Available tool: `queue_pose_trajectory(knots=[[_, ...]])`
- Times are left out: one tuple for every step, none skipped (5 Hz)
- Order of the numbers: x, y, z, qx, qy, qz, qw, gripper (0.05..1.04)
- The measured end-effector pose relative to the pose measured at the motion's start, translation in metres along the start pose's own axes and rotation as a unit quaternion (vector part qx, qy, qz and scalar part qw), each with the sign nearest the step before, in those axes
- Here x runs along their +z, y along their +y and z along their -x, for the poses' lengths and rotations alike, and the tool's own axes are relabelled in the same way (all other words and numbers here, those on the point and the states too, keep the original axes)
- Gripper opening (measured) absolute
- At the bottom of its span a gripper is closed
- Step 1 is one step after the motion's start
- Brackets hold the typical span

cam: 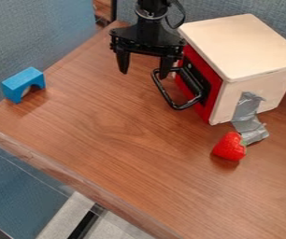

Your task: Open the draw

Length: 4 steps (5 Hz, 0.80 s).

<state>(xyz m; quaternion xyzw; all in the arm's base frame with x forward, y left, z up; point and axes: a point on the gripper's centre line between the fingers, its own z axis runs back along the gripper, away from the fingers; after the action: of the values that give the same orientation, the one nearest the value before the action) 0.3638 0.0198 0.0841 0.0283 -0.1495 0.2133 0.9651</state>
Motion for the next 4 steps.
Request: queue_pose_trajectory(knots=[[-0.003, -0.005, 0.002, 0.036, -0.001, -0.007, 0.9993, 0.999], [-0.007, -0.015, 0.002, 0.039, 0.001, -0.006, 0.9992, 0.999], [-0.016, -0.023, 0.004, 0.048, 0.004, -0.009, 0.9988, 0.999], [-0.012, -0.031, -0.002, 0.057, -0.01, -0.005, 0.9983, 0.999]])
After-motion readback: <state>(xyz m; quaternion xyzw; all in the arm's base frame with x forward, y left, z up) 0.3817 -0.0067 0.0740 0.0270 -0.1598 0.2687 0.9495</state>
